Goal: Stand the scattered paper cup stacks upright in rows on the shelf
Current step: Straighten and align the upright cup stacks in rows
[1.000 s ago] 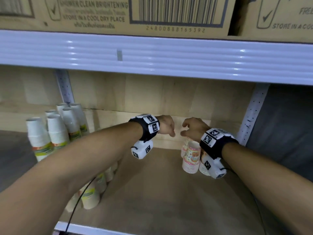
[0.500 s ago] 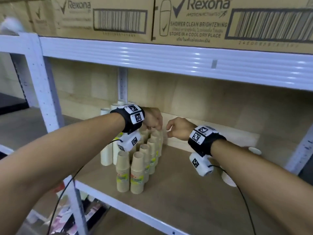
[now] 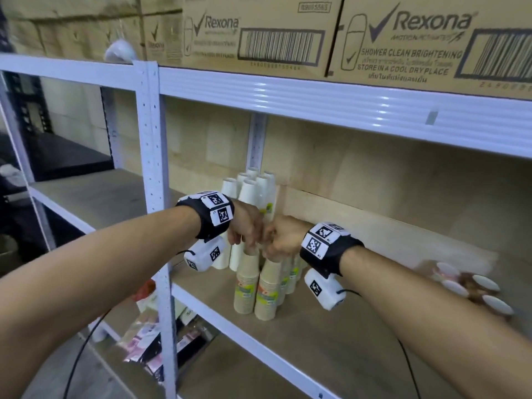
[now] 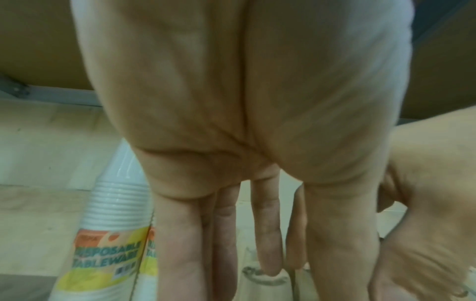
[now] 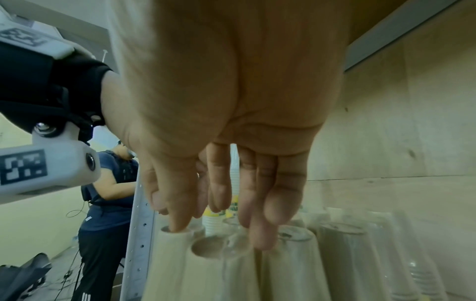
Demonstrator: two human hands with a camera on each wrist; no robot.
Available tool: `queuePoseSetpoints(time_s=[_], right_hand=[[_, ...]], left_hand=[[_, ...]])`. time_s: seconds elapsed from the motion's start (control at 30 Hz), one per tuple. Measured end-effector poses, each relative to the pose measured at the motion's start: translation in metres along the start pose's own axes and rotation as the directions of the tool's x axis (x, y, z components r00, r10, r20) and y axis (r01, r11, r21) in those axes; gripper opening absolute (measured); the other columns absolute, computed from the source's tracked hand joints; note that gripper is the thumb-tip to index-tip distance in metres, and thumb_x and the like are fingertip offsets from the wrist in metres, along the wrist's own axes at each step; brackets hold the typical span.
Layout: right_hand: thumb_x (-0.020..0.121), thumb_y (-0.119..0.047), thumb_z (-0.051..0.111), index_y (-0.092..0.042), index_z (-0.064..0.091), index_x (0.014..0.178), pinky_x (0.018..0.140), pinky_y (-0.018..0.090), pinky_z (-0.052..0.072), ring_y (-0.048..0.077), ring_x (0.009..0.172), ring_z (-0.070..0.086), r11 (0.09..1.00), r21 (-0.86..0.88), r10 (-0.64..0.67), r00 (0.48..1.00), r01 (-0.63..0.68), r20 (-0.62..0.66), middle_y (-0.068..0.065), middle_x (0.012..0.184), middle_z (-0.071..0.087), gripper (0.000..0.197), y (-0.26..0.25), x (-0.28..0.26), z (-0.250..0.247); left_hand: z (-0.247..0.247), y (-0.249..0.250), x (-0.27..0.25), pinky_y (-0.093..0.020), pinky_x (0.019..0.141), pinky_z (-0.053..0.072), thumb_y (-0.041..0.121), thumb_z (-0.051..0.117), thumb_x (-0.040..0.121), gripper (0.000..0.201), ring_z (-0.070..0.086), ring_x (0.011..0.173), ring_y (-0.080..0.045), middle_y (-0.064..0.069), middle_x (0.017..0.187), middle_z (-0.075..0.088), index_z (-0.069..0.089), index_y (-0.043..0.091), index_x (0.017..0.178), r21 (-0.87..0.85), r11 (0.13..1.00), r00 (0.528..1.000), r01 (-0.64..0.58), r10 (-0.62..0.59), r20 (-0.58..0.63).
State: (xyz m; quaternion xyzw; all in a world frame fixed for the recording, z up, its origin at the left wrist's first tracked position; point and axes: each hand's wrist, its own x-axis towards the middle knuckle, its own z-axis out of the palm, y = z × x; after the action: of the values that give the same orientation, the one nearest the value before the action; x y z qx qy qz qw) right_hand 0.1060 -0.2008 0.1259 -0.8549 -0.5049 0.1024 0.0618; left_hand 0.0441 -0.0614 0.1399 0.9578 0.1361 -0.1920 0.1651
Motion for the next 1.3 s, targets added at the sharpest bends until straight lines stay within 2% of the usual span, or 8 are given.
queuePoseSetpoints(time_s=[0.17,0.3,0.47,0.7,0.83,0.93,1.1,1.3], right_hand=[[0.073,-0.027,0.081,-0.013,0.072,0.093,0.065,0.03,0.055,0.015,0.069,0.064,1.0,-0.019,0.017,0.999,-0.017,0.039,0.0,0.078,0.069,0.027,-0.001,0.003,0.006],[0.075,-0.024,0.082,-0.007,0.072,0.101,0.06,0.032,0.055,0.015,0.058,0.061,1.0,-0.001,0.031,0.995,-0.031,0.096,0.006,0.078,0.068,0.032,-0.002,0.004,0.009],[0.076,-0.022,0.08,-0.001,0.071,0.099,0.051,0.024,0.049,0.011,0.05,0.056,1.0,-0.007,0.016,0.992,-0.016,0.123,0.007,0.08,0.065,0.032,-0.003,0.004,0.012],[0.079,-0.018,0.078,0.001,0.07,0.1,0.047,0.021,0.047,0.005,0.045,0.054,1.0,0.024,-0.002,0.992,-0.001,0.127,0.008,0.078,0.063,0.029,0.0,0.0,0.011],[0.078,-0.019,0.079,-0.001,0.072,0.096,0.058,0.028,0.053,0.012,0.057,0.058,1.0,0.028,-0.007,0.992,0.004,0.124,0.009,0.08,0.065,0.027,0.003,-0.003,0.01],[0.079,-0.019,0.077,-0.001,0.071,0.098,0.047,0.019,0.048,0.01,0.057,0.055,1.0,0.016,-0.021,0.992,0.019,0.124,0.007,0.08,0.063,0.027,0.005,-0.009,0.008],[0.081,-0.019,0.076,-0.001,0.07,0.104,0.045,0.019,0.045,0.007,0.053,0.052,1.0,0.006,0.007,0.989,-0.008,0.149,0.004,0.081,0.062,0.03,0.014,-0.015,0.002],[0.08,-0.014,0.077,-0.012,0.068,0.078,0.048,0.022,0.049,0.01,0.05,0.056,0.993,0.014,0.113,0.978,-0.117,0.175,-0.003,0.06,0.059,0.009,0.042,-0.03,-0.009]], left_hand=[[0.009,-0.002,-0.002,-0.039,0.085,0.06,0.025,0.078,0.08,0.046,0.07,0.098,-0.029,-0.016,0.106,0.069,0.064,0.011,0.122,-0.062,0.998,1.0,0.022,-0.021,0.012],[0.015,0.0,-0.004,-0.04,0.086,0.059,0.018,0.076,0.083,0.041,0.069,0.1,-0.032,-0.008,0.091,0.069,0.064,0.008,0.122,-0.108,0.994,1.0,0.019,-0.017,0.019],[0.022,0.0,-0.002,-0.037,0.085,0.059,0.02,0.078,0.081,0.048,0.072,0.094,-0.026,-0.013,0.11,0.07,0.063,0.01,0.126,-0.093,0.995,0.999,0.034,-0.034,0.003],[0.024,0.004,0.0,-0.038,0.084,0.06,0.015,0.076,0.081,0.035,0.072,0.092,-0.026,-0.011,0.108,0.071,0.067,0.009,0.115,-0.059,0.998,0.999,0.014,-0.017,-0.042],[0.026,0.009,0.003,-0.037,0.082,0.061,0.014,0.074,0.08,0.028,0.072,0.09,-0.025,-0.009,0.105,0.071,0.069,0.009,0.108,-0.036,0.999,0.998,0.004,-0.006,-0.056],[0.024,0.014,0.006,-0.028,0.072,0.06,0.012,0.074,0.08,0.024,0.071,0.079,-0.021,-0.009,0.104,0.07,0.068,0.009,0.103,0.003,1.0,0.999,0.003,-0.003,-0.044],[0.015,0.029,0.009,-0.026,0.068,0.06,0.012,0.073,0.08,0.035,0.071,0.079,-0.023,-0.017,0.111,0.07,0.068,0.0,0.113,0.063,0.998,1.0,0.002,-0.003,0.006],[0.004,0.055,0.017,-0.04,0.08,0.061,0.011,0.076,0.077,0.025,0.072,0.094,-0.034,-0.019,0.103,0.071,0.071,0.006,0.101,0.077,0.996,0.996,-0.048,0.042,0.075]])
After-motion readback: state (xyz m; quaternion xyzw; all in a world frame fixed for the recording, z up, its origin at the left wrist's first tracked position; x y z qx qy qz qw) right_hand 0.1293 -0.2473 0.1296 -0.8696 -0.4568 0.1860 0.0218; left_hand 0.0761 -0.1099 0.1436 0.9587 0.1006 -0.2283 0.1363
